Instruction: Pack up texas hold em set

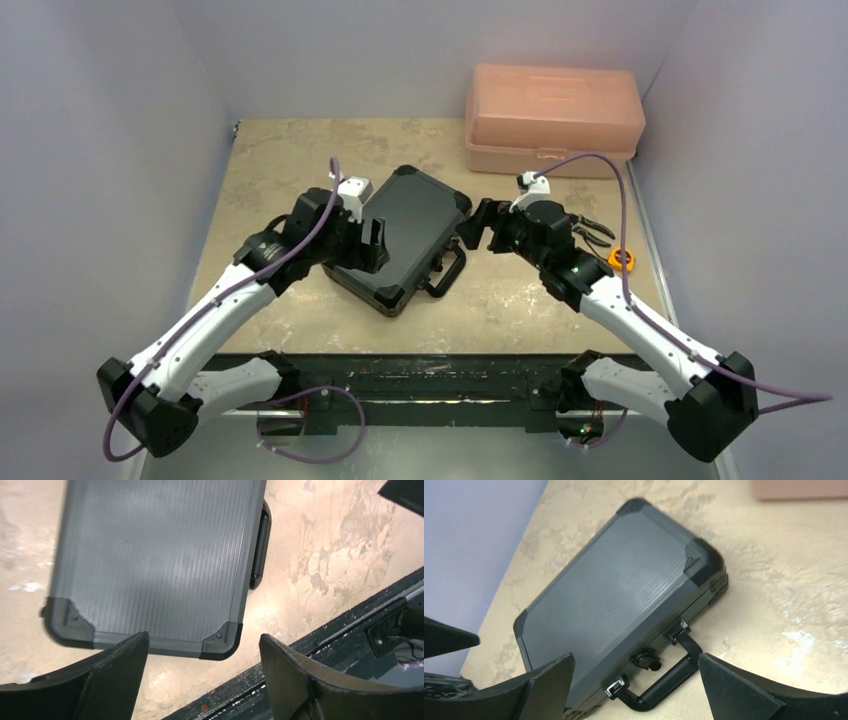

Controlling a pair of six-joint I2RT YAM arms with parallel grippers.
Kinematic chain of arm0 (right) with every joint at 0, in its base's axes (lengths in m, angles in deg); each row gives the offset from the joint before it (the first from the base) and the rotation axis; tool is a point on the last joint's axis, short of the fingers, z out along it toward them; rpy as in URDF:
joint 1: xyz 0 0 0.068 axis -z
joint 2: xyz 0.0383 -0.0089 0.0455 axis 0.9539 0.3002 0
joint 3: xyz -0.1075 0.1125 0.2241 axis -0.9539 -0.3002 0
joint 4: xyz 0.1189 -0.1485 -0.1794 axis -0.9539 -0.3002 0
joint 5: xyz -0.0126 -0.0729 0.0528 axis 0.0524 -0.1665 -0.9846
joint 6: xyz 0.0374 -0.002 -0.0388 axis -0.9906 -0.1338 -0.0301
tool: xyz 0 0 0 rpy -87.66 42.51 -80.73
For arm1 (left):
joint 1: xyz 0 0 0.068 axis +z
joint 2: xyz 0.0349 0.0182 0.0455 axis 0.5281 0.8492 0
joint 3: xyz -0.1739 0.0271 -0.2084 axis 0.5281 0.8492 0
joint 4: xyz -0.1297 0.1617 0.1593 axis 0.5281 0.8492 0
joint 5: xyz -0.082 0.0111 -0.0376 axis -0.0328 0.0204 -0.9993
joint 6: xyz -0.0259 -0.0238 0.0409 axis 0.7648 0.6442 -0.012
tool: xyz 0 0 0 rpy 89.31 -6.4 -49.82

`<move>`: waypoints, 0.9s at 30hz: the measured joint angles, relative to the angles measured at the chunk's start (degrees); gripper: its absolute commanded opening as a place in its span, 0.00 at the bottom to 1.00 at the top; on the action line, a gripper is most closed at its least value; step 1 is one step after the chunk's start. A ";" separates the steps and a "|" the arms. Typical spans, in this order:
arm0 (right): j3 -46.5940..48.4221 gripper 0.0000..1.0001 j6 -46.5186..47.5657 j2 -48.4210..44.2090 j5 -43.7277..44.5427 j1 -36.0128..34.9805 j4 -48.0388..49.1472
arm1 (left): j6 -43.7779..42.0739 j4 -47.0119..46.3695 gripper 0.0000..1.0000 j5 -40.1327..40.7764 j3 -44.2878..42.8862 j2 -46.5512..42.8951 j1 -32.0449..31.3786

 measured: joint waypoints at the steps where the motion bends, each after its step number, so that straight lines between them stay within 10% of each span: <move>1: 0.17 0.99 0.42 -1.42 0.72 0.00 -0.48 | -0.28 0.02 0.87 0.81 0.00 -1.60 0.00; 27: -5.20 0.99 2.34 -22.56 13.40 0.00 2.54 | -12.20 -6.03 1.00 25.11 12.13 -31.17 0.00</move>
